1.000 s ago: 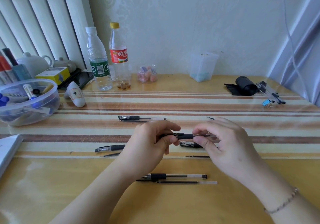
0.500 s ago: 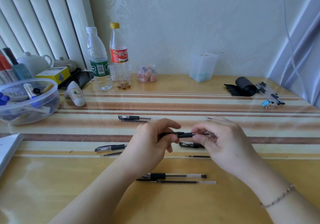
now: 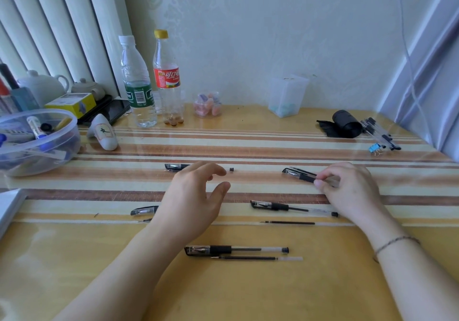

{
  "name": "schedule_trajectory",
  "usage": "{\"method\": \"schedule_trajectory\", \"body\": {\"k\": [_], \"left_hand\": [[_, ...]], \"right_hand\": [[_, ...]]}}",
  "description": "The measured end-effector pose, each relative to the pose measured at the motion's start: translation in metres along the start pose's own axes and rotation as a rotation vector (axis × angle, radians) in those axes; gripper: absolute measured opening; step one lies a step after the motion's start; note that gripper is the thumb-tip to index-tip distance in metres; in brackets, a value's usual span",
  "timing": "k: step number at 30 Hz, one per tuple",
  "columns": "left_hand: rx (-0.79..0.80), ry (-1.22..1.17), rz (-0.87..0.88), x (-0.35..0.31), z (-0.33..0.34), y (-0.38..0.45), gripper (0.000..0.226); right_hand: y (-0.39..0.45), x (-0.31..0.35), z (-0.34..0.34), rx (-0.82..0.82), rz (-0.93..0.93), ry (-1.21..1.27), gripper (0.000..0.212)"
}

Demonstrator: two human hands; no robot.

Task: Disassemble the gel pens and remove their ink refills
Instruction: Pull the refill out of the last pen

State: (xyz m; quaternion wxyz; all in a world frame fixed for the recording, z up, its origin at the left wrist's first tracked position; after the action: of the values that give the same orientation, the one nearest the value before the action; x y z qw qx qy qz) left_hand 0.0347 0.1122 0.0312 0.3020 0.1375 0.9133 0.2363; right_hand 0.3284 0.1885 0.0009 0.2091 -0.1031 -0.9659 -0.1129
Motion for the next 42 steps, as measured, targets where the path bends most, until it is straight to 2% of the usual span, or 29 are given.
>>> {"method": "schedule_trajectory", "body": {"k": [6,14,15,19,21,24,28,33,42], "left_hand": [[-0.059,0.015,-0.06,0.019,-0.014,0.004,0.02],[-0.309,-0.183,-0.371,0.075,-0.065,0.0,0.02],[-0.329,-0.211,-0.393,0.079,-0.068,-0.001,0.02],[-0.338,-0.278,-0.428,0.089,-0.072,-0.002,0.02],[-0.327,-0.29,-0.44,0.092,-0.073,-0.002,0.02],[-0.313,-0.295,-0.439,0.091,-0.075,-0.002,0.02],[-0.269,-0.267,-0.427,0.089,-0.074,-0.001,0.019],[-0.25,-0.246,-0.435,0.093,-0.075,-0.002,0.02],[-0.215,-0.254,-0.431,0.095,-0.073,-0.001,0.028]], "right_hand": [[-0.005,0.001,-0.011,-0.035,0.019,0.077,0.005],[-0.044,0.046,-0.093,-0.27,-0.146,0.336,0.003],[-0.049,0.054,-0.1,-0.262,-0.176,0.34,0.001],[-0.068,0.093,-0.11,-0.075,-0.265,0.311,0.018],[-0.076,0.124,-0.097,0.073,-0.326,0.259,0.018],[-0.072,0.166,-0.052,0.225,-0.419,0.082,0.003],[-0.044,0.202,0.025,0.264,-0.507,-0.142,0.01],[-0.009,0.204,0.084,0.334,-0.421,-0.263,0.012],[-0.019,0.197,0.079,0.189,-0.41,-0.225,0.012]]}}
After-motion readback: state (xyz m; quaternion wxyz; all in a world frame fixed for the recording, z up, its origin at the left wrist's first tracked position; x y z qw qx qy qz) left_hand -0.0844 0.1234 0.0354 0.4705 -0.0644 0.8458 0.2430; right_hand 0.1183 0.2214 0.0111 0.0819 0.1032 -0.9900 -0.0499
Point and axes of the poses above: each hand's wrist, its own y-axis towards the middle knuckle, its own z-axis out of the palm, x = y × z, the point moved 9 cm from there along y, towards the middle knuckle, and after that the axes turned 9 degrees about z, right-handed, at the moved point
